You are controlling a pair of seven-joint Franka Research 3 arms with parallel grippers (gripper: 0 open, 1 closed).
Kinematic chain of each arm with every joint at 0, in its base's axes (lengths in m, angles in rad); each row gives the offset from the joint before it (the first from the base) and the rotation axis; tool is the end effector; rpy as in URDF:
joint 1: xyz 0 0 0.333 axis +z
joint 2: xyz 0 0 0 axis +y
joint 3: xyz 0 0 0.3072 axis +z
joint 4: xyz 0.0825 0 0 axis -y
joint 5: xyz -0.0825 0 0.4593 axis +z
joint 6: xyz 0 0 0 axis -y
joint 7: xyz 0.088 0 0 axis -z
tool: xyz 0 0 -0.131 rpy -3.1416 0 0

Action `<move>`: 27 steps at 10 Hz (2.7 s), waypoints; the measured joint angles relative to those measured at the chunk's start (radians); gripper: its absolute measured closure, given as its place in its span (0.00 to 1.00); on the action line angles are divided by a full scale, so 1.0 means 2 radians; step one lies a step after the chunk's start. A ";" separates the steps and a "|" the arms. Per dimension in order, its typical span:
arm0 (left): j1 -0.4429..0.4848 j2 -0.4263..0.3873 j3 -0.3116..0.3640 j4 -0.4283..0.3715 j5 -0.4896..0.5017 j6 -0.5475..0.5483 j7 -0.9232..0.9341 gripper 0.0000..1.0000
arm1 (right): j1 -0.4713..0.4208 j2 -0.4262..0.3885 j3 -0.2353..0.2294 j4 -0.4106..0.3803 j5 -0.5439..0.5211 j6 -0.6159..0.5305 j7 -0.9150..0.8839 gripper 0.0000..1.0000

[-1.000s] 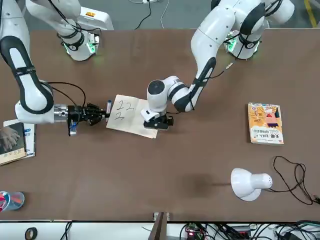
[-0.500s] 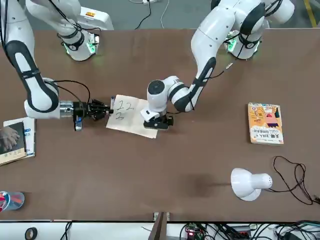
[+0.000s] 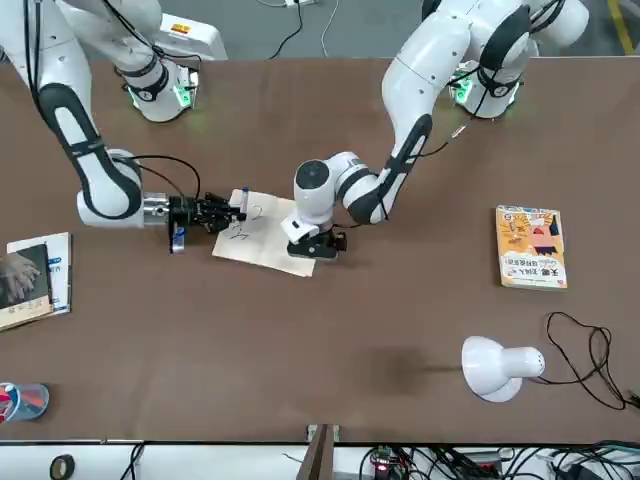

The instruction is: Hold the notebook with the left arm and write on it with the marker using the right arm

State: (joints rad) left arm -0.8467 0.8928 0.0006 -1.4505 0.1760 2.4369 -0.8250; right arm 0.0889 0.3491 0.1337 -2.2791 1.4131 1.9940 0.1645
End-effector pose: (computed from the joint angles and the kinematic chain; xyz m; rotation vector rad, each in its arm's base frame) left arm 0.5178 -0.5801 0.0780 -3.1121 0.2342 -0.2376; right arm 0.5032 0.2041 0.1162 -1.7936 1.0271 0.8320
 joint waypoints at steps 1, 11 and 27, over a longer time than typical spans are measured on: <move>0.000 0.000 0.000 0.000 0.000 0.000 0.000 0.00 | 0.003 0.000 0.000 -0.006 0.002 0.002 -0.010 0.83; 0.000 0.000 0.000 0.000 0.000 0.000 0.000 0.00 | 0.006 0.030 -0.001 -0.071 0.039 -0.009 -0.136 0.83; 0.000 0.000 0.000 0.000 0.000 0.000 0.000 0.00 | 0.008 0.037 -0.005 -0.084 0.041 0.000 -0.181 0.83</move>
State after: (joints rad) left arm -0.8467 0.8930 0.0006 -1.4504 0.1761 2.4369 -0.8250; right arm 0.1053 0.4226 0.1242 -2.4469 1.4945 1.9930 -0.1981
